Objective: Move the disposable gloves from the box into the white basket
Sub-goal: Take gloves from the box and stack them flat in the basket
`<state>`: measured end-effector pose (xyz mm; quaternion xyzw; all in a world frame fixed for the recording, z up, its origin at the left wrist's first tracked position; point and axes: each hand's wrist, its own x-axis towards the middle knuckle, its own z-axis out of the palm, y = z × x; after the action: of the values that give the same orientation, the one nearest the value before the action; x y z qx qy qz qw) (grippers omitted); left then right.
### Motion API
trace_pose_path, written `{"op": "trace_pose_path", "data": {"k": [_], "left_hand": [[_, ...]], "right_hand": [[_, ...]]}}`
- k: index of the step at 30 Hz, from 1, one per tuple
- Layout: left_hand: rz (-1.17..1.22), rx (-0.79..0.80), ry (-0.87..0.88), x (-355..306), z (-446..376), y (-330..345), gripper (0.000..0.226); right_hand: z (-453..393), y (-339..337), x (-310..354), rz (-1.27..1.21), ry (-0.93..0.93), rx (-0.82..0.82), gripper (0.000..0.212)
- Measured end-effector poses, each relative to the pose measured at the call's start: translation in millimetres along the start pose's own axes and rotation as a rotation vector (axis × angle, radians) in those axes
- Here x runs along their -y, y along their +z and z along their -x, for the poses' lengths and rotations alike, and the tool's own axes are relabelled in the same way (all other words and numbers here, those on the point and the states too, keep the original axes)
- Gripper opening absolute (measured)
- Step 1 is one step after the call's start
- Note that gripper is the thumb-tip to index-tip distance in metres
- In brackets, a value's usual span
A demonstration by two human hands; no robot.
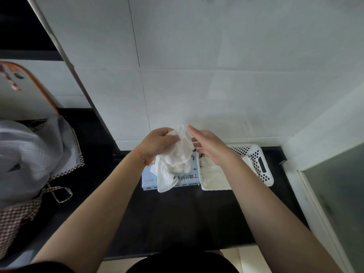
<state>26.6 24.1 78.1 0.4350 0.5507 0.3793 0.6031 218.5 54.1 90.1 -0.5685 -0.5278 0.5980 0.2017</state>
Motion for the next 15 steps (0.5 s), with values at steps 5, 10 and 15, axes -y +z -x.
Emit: {"op": "trace_pose_path", "data": {"k": [5, 10, 15], "left_hand": [[-0.289, 0.072, 0.043, -2, 1, 4, 0.01], [-0.278, 0.041, 0.051, 1, 2, 0, 0.013], [-0.392, 0.03, 0.038, 5, -2, 0, 0.015]], "right_hand": [[1, -2, -2, 0.18, -0.108, 0.054, 0.047], [0, -10, -5, 0.175, -0.039, -0.037, 0.021], [7, -17, -1, 0.117, -0.056, -0.137, 0.022]]}}
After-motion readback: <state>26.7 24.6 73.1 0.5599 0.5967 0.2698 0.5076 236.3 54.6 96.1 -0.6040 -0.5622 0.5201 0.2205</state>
